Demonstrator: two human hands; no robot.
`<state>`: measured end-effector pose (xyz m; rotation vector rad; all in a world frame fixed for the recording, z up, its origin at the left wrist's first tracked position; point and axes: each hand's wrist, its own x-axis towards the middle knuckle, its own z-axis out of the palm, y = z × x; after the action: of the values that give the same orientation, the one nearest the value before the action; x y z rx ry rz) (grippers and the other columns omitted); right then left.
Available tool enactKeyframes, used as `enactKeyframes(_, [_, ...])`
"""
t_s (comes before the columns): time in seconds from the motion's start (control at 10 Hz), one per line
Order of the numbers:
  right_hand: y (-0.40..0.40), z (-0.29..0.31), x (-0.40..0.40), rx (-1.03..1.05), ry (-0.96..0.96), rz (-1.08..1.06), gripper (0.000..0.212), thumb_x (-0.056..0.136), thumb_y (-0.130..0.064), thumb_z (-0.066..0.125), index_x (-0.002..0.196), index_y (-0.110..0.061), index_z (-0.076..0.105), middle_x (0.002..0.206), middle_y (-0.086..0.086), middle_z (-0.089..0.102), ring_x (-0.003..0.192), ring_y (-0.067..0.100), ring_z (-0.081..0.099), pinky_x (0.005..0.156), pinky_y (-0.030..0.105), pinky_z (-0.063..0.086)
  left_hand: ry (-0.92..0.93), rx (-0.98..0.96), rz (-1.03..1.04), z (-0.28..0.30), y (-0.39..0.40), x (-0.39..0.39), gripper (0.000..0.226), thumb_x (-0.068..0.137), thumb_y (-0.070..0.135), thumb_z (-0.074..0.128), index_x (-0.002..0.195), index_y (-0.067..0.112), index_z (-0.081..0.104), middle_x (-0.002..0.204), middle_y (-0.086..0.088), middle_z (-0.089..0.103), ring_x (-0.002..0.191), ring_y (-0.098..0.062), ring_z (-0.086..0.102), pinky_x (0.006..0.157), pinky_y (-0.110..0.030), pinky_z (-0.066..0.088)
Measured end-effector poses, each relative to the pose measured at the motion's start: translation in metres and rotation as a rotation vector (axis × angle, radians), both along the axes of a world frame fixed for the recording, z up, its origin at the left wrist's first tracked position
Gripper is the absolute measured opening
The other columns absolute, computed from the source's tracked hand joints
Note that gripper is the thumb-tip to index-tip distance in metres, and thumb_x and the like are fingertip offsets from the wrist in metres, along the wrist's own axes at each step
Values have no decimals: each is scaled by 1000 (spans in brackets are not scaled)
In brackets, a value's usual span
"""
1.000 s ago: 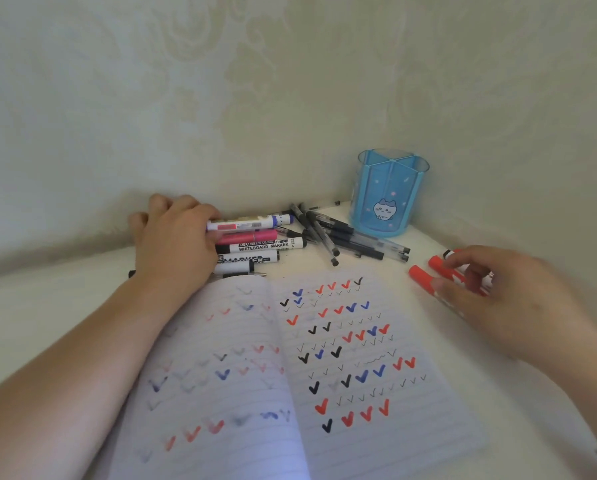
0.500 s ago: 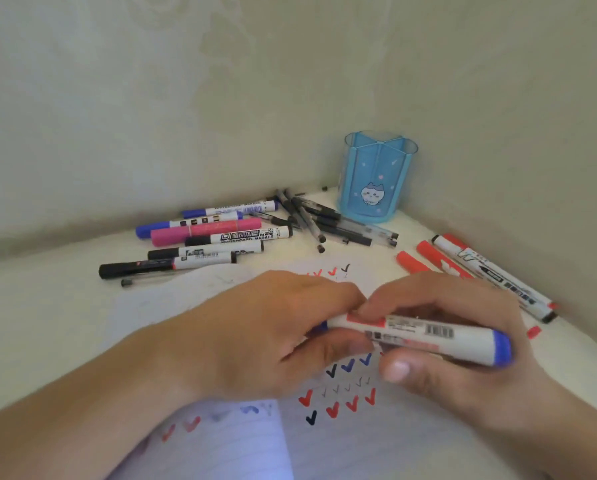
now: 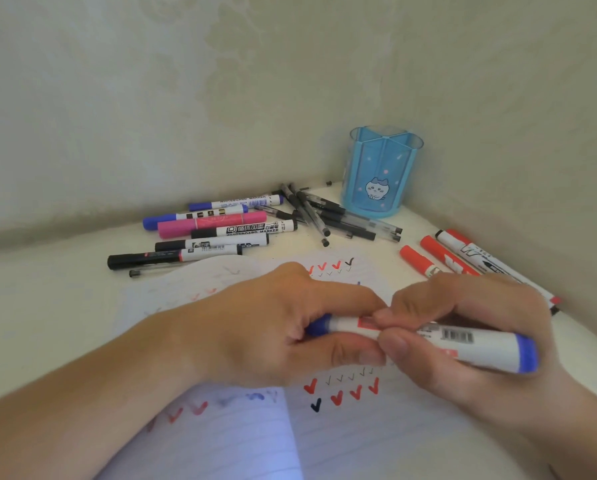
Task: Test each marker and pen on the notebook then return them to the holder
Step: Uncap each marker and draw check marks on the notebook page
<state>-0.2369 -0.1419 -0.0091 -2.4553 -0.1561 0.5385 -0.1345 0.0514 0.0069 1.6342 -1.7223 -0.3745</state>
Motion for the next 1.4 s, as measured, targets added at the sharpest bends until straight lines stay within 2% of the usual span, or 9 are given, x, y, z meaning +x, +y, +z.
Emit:
enactKeyframes(0.1, [19, 9, -29, 114, -112, 30, 61, 29, -101, 47, 43, -45, 65, 46, -30, 59, 48, 1, 62, 44, 7, 43, -10, -7, 6, -2, -1, 2, 16, 92, 38, 58, 95, 24, 64, 53, 9, 47, 45, -3, 41, 47, -11, 28])
enactKeyframes(0.2, [18, 11, -7, 391, -472, -197, 102, 43, -91, 45, 104, -15, 75, 74, -28, 64, 43, -7, 59, 44, 4, 41, 44, 35, 89, -2, 2, 8, 47, 71, 73, 57, 105, 41, 57, 53, 3, 46, 44, -7, 36, 46, -21, 28])
enactKeyframes(0.3, [0, 10, -5, 791, -590, -54, 52, 67, -40, 82, 102, -2, 73, 71, 0, 70, 44, 16, 60, 45, 24, 46, 36, -2, 191, -2, 6, 20, 51, 81, 77, 43, 114, 39, 53, 61, -8, 42, 54, -22, 37, 52, -42, 38])
enactKeyframes(0.4, [-13, 13, -12, 1027, -553, -121, 29, 67, -30, 86, 86, -11, 74, 66, 11, 66, 48, 25, 56, 47, 30, 47, 78, -83, 274, -6, 8, 27, 33, 91, 36, 30, 114, 31, 53, 73, -6, 48, 67, -26, 43, 66, -52, 41])
enactKeyframes(0.5, [-11, 9, -10, 943, -414, -203, 30, 58, -20, 87, 64, -10, 60, 52, 4, 56, 40, 20, 43, 45, 23, 42, -1, -73, 322, -9, 7, 29, 30, 90, 29, 30, 113, 37, 49, 80, -5, 53, 72, -25, 49, 69, -49, 43])
enactKeyframes(0.7, [-3, 8, -13, 746, -417, -322, 34, 61, -21, 70, 49, -12, 39, 42, 5, 40, 35, 13, 39, 40, 15, 32, -158, 18, 343, -17, 5, 34, 29, 97, 37, 45, 125, 42, 42, 101, 22, 55, 90, -4, 55, 70, -10, 41])
enactKeyframes(0.9, [0, 8, -13, 589, -433, -353, 38, 63, -25, 72, 51, -7, 41, 42, -1, 45, 37, 6, 42, 40, 15, 34, -223, 68, 335, -15, 2, 33, 41, 89, 40, 63, 122, 52, 42, 102, 30, 57, 84, -7, 59, 71, -8, 43])
enactKeyframes(1.1, [2, 10, -15, 403, -431, -351, 31, 64, -22, 70, 50, -14, 43, 45, 1, 46, 41, 9, 38, 43, 19, 30, -229, 58, 323, -16, 2, 33, 40, 86, 48, 61, 122, 52, 44, 101, 26, 59, 84, -7, 61, 71, -8, 44])
enactKeyframes(1.4, [1, 10, -15, 395, -411, -361, 31, 66, -9, 65, 48, -15, 41, 44, 1, 43, 42, 12, 35, 43, 23, 27, -216, -2, 333, -19, -1, 35, 34, 83, 45, 67, 115, 37, 59, 93, 23, 64, 86, -9, 62, 72, -18, 50])
